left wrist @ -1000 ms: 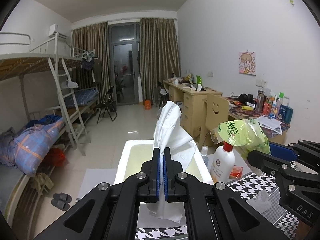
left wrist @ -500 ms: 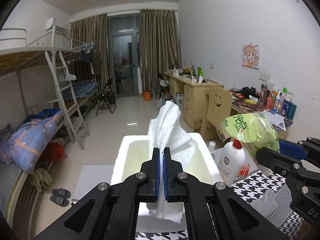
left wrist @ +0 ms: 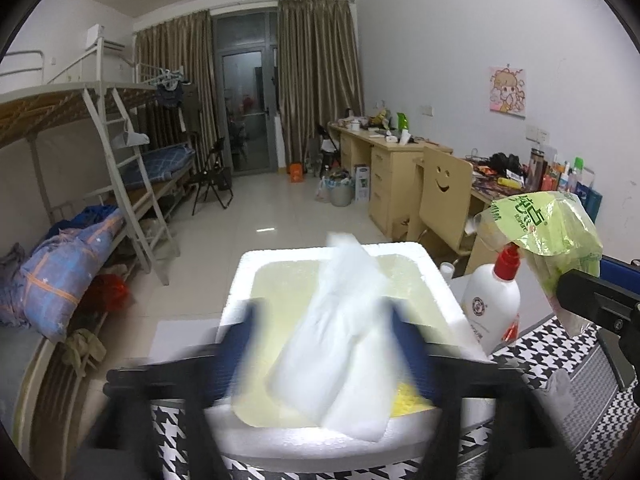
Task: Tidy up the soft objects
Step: 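Lower the tissue into the white foam box and open the left tool, then withdraw the left tool while the right tool moves the bag over the box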
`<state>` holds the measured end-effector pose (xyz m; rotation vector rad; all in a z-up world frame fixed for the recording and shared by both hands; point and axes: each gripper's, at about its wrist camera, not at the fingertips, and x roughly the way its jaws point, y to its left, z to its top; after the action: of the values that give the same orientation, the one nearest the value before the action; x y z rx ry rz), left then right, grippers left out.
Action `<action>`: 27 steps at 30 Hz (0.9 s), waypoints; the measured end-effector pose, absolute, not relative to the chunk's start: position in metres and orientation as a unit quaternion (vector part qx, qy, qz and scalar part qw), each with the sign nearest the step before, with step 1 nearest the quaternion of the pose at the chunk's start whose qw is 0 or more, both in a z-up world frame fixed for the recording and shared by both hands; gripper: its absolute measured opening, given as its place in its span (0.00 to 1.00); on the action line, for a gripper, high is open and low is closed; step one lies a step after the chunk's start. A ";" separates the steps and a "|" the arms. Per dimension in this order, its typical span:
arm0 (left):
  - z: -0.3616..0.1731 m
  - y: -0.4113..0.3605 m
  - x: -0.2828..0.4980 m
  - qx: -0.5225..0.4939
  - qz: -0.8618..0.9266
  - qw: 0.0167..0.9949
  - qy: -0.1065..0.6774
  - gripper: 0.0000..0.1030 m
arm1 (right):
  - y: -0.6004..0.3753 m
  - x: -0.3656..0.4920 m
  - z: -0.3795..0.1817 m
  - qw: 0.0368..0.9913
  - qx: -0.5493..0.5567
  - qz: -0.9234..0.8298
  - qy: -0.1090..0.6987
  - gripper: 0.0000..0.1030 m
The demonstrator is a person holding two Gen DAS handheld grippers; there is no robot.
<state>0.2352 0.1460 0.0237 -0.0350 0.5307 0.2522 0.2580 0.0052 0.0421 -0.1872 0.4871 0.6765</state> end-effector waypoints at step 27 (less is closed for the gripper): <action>0.044 0.179 0.184 -0.032 0.218 0.951 0.219 0.99 | 0.041 0.256 0.038 0.895 -0.106 0.358 0.246 0.29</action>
<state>0.1837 0.1794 0.0443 -0.0641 0.4455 0.4432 0.2559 0.0411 0.0383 -0.2205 0.5105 0.7415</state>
